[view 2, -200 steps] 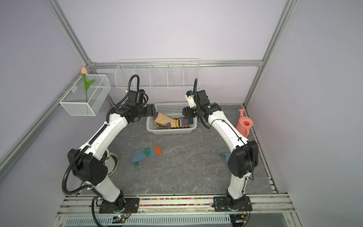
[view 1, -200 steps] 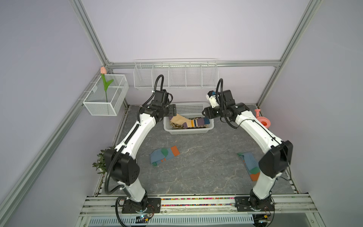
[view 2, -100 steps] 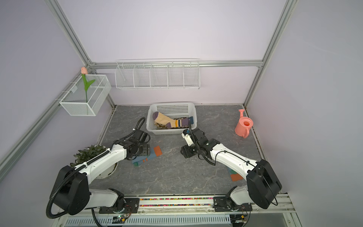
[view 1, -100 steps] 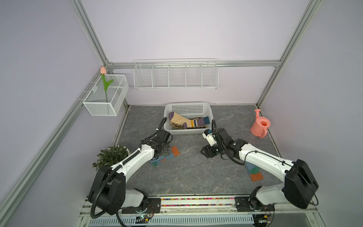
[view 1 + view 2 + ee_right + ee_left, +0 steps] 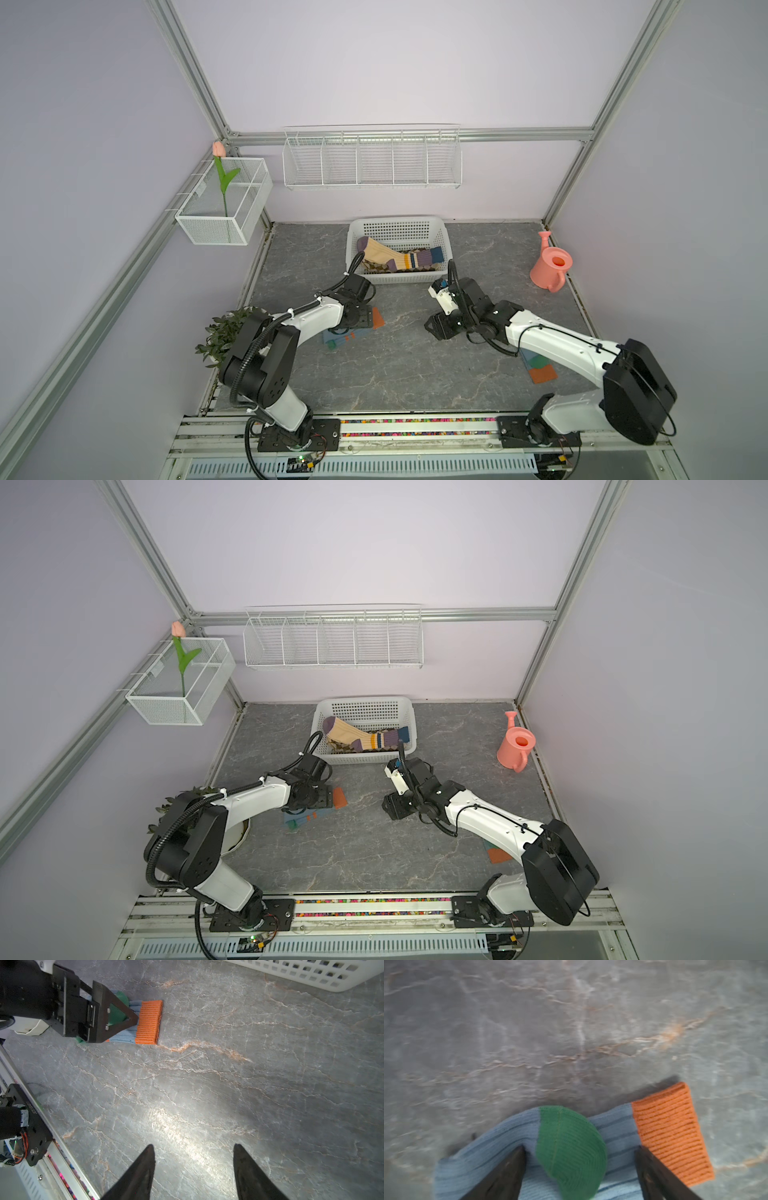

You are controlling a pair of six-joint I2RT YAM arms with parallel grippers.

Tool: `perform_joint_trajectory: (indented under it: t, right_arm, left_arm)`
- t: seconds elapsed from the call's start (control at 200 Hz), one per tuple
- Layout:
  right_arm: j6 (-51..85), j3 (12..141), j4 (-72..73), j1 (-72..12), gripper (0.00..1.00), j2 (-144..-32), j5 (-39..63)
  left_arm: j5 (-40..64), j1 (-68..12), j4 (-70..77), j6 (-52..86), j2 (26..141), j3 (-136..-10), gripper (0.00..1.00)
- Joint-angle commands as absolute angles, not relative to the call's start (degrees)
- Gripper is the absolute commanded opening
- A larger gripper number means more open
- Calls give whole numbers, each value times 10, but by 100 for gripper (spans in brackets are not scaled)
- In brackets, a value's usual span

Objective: Place the socks together as a pair
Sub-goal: Move the sock to the center of the board.

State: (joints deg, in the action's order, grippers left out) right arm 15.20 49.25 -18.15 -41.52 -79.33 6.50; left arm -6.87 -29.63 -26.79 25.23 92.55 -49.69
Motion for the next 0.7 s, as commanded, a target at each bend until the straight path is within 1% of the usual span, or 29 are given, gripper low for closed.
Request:
perform_joint_trajectory:
  t: [0.0,0.115,0.195,0.275,0.48,0.585,0.695]
  right_arm:
    - [148,483,-187,-418,62,-773,51]
    - [145,482,-204,-417,62,-762,40]
    - [143,477,-216,-412,62,-752,32]
    - [145,466,-221,-405,62,-737,26]
    - [157,437,-228,-384,62,-686,13]
    - [160,426,-232,-370,62,-663,9]
    - [158,414,-242,-347,62,-642,7]
  left_arm:
    - [4,-332,-241,266,931,-502,83]
    - [47,-408,-213,289,958,-518,83]
    - [45,-460,-222,306,983,-543,83]
    - [35,-495,-233,321,990,-561,83]
    - [-3,-519,-277,337,927,-594,82]
    - [-35,-523,-304,328,906,-611,78]
    - [-41,-529,-318,321,923,-623,71]
